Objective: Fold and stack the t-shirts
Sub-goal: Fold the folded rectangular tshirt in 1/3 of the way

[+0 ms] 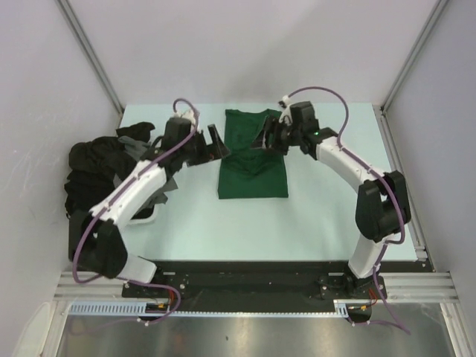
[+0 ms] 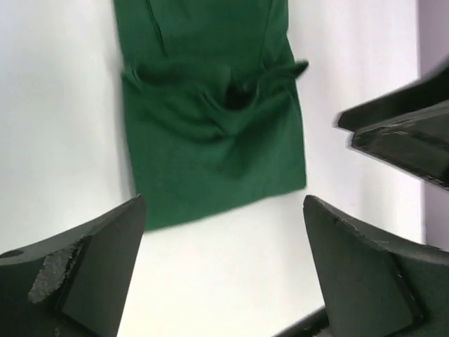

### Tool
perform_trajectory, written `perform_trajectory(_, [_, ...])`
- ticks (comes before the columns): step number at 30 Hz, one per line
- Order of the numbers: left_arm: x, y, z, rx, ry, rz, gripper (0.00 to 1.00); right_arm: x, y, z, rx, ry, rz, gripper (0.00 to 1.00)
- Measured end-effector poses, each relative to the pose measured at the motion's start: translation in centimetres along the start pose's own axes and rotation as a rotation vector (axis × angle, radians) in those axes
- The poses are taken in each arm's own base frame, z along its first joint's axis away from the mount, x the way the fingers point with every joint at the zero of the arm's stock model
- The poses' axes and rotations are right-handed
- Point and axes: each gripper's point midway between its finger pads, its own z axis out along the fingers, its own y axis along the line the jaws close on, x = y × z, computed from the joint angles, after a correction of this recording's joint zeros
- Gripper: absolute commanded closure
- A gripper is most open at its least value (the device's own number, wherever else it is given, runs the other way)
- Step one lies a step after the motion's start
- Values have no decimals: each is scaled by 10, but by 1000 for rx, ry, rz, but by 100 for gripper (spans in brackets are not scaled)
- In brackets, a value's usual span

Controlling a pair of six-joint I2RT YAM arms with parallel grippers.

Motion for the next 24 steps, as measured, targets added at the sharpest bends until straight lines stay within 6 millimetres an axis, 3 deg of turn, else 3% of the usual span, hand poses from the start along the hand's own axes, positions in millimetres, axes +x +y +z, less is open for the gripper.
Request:
perform_trajectory(3, [42, 9, -5, 30, 37, -71, 3, 39, 13, 20, -38, 63, 6, 32])
perform_trajectory(7, [101, 32, 8, -12, 153, -155, 6, 75, -13, 56, 3, 151, 84, 34])
perform_trajectory(12, [121, 36, 17, -3, 176, -215, 7, 103, -58, 96, 65, 226, 168, 35])
perform_trajectory(16, [120, 34, 22, 4, 164, -229, 7, 86, -65, 115, 54, 208, 187, 36])
perform_trajectory(19, [123, 39, 26, -18, 164, -228, 7, 58, -66, 123, 46, 144, 177, 36])
perform_trajectory(24, [131, 50, 33, -58, 178, -233, 8, 7, -76, 120, 32, 31, 198, 36])
